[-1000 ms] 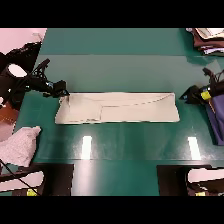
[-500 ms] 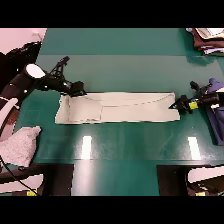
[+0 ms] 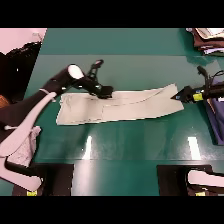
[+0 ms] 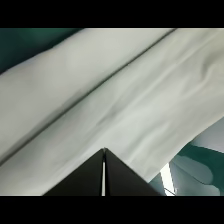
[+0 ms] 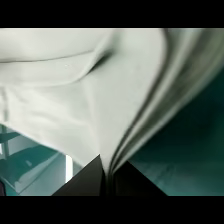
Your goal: Fold the shirts.
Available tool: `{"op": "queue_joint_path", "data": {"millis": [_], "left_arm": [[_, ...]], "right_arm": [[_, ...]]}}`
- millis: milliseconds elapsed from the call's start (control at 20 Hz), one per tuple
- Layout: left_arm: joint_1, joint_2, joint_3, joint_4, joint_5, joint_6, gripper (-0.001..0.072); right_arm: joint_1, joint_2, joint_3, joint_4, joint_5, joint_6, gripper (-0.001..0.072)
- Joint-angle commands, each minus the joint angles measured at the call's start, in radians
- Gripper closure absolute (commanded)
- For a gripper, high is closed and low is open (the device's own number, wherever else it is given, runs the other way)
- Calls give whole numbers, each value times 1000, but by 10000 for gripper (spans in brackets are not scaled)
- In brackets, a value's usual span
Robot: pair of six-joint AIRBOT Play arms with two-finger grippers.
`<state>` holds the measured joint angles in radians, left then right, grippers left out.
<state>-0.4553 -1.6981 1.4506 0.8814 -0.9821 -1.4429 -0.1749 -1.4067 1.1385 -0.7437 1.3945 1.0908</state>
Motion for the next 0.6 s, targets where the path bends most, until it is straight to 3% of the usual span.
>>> {"op": "queue_joint_path", "data": {"millis": [0,200,550], "left_arm": [[-89,-134,117,0,-6,-26,685],[-123,-167,124,0,-8,-46,685],[-122,-168,124,2,-24,-42,685]], "right_arm": [[61,105,95,69,63,63,700],[181,114,290,68,74,142,700],[417,13,529,68,76,152,700]]}}
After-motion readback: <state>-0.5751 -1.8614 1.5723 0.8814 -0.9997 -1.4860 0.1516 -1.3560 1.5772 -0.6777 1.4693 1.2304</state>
